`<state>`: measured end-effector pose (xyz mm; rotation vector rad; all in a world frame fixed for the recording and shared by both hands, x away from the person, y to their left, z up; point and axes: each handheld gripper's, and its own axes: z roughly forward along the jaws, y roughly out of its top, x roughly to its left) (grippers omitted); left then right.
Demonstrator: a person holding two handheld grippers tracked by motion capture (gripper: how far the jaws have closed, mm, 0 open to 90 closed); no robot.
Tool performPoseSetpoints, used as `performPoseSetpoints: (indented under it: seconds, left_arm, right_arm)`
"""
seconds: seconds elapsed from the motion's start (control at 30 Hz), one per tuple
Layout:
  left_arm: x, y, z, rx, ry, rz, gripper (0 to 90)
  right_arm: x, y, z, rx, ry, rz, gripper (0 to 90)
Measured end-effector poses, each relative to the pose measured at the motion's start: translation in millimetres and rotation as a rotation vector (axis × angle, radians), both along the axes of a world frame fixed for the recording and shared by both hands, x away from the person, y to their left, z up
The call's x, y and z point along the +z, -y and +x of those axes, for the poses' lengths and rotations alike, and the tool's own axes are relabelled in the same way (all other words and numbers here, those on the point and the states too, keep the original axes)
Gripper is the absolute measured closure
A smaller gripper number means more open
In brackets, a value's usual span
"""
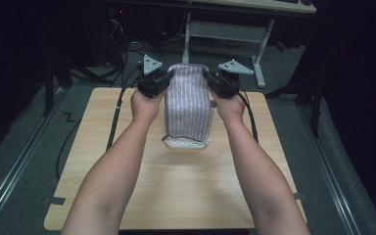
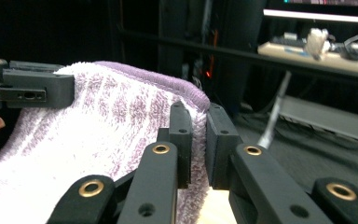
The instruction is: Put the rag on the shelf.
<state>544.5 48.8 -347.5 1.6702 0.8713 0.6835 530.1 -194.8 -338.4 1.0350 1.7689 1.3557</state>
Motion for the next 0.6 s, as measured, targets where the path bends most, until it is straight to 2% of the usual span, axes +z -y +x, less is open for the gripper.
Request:
performPoseSetpoints:
  seconds: [0.03, 0.07, 0.13, 0.2, 0.23, 0.33, 0.37, 0.4, 0.43, 0.6]
  left_arm:
    - [-5.2, 0.0, 1.9, 0.006, -0.017, -0.007, 78.8]
    - [-5.2, 0.0, 1.9, 0.006, -0.017, -0.007, 78.7]
    - [-16.6, -1.3, 7.2, -0.004, -0.088, -0.036, 78.4]
    - [-27.9, -2.4, 10.6, -0.014, -0.142, -0.049, 77.6]
    - [-32.1, -2.7, 11.4, -0.01, -0.158, -0.046, 77.4]
    - [-39.0, -4.6, 12.2, -0.003, -0.195, -0.071, 76.1]
    - [-39.6, -6.3, 12.4, -0.002, -0.207, -0.086, 73.7]
    - [-38.3, -9.8, 12.5, 0.002, -0.22, -0.108, 66.5]
    - [-36.7, -11.4, 12.1, 0.002, -0.217, -0.117, 63.2]
    - [-28.8, -14.3, 8.7, 0.001, -0.192, -0.141, 59.2]
  right_arm:
    - [-3.8, -1.5, 2.0, -0.004, -0.019, -0.012, 82.8]
    - [-3.8, -1.5, 2.0, -0.004, -0.019, -0.012, 82.8]
    - [-11.6, -2.3, 6.0, -0.008, -0.076, -0.02, 82.5]
    - [-20.0, -1.2, 7.8, -0.012, -0.113, -0.025, 81.6]
    - [-27.8, -1.3, 9.8, -0.019, -0.153, -0.057, 78.8]
    - [-33.1, -1.0, 9.5, -0.046, -0.172, -0.085, 75.1]
    - [-34.5, 0.7, 9.6, -0.048, -0.18, -0.072, 71.8]
    - [-35.4, 4.8, 8.4, -0.047, -0.176, -0.042, 70.3]
    - [-35.4, 6.3, 8.2, -0.045, -0.175, -0.042, 69.9]
    - [-33.4, 7.8, 3.0, -0.045, -0.163, -0.05, 69.2]
